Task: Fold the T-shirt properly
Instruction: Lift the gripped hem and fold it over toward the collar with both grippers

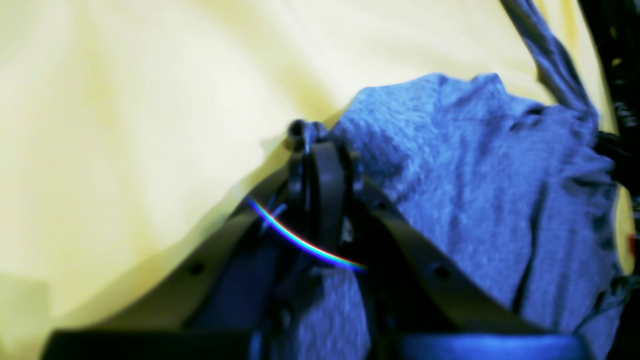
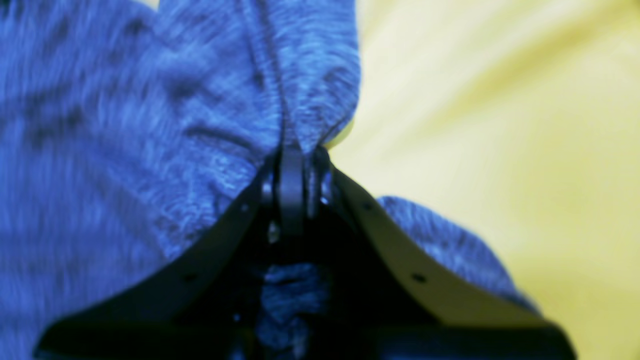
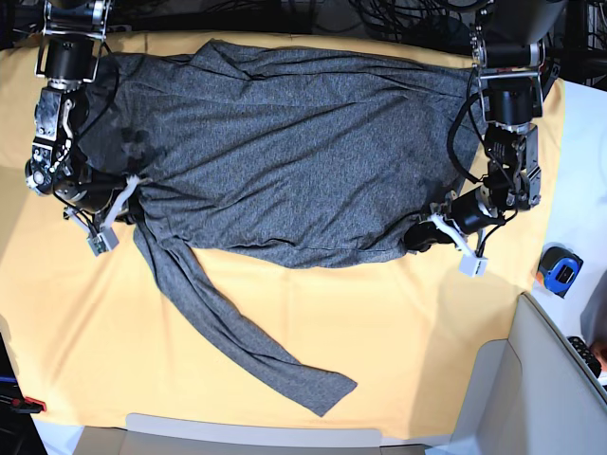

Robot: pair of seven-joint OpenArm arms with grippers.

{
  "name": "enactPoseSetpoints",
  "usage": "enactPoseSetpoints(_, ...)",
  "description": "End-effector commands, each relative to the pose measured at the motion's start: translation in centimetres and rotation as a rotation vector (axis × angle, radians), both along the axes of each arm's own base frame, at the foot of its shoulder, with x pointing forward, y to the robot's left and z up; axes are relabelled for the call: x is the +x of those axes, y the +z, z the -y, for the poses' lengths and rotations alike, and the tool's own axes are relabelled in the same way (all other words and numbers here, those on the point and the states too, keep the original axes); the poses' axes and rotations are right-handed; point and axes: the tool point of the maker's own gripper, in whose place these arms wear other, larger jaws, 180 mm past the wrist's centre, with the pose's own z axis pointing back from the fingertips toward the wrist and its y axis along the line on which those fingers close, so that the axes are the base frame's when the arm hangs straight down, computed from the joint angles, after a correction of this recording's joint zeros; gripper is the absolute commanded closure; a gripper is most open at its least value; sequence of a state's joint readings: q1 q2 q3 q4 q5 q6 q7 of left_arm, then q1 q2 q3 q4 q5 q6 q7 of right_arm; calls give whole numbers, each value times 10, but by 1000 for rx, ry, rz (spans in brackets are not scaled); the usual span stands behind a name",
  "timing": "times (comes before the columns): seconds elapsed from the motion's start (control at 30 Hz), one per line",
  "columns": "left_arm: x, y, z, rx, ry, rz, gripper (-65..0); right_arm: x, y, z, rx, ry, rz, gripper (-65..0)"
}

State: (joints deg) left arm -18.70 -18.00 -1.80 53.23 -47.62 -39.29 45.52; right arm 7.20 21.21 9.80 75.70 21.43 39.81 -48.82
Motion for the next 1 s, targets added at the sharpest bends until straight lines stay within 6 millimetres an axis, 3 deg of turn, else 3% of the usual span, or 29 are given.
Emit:
enactPoseSetpoints(0.0,12,28,-12,28,-11,80,0,-3,5,7,-52,15,-9,0)
enactPoseSetpoints(0.13,5,53,-11,103,-75,156,0,-14,23,17,-89,4,48,0)
enactPoseSetpoints(0.37,-26,73,-1,198,-170,223,0,-41,45,45,-145,-63,102,0)
enactPoseSetpoints(0.53,-42,90,-14,252,-162,275,0,-61,60,59,-192,-94,129,0)
enactPoseSetpoints(0.67,-50,103,-36,303,-117,286,0,-72,71,64,-223,-102,148,0)
enactPoseSetpoints(0.83,-50,113,-51,335,-84,292,0,-67,86,60,-238,-92,196,0)
enactPoseSetpoints(0.97,-43,123,-52,336,-77,321,0,-48,101,49,-202,-107,263,0)
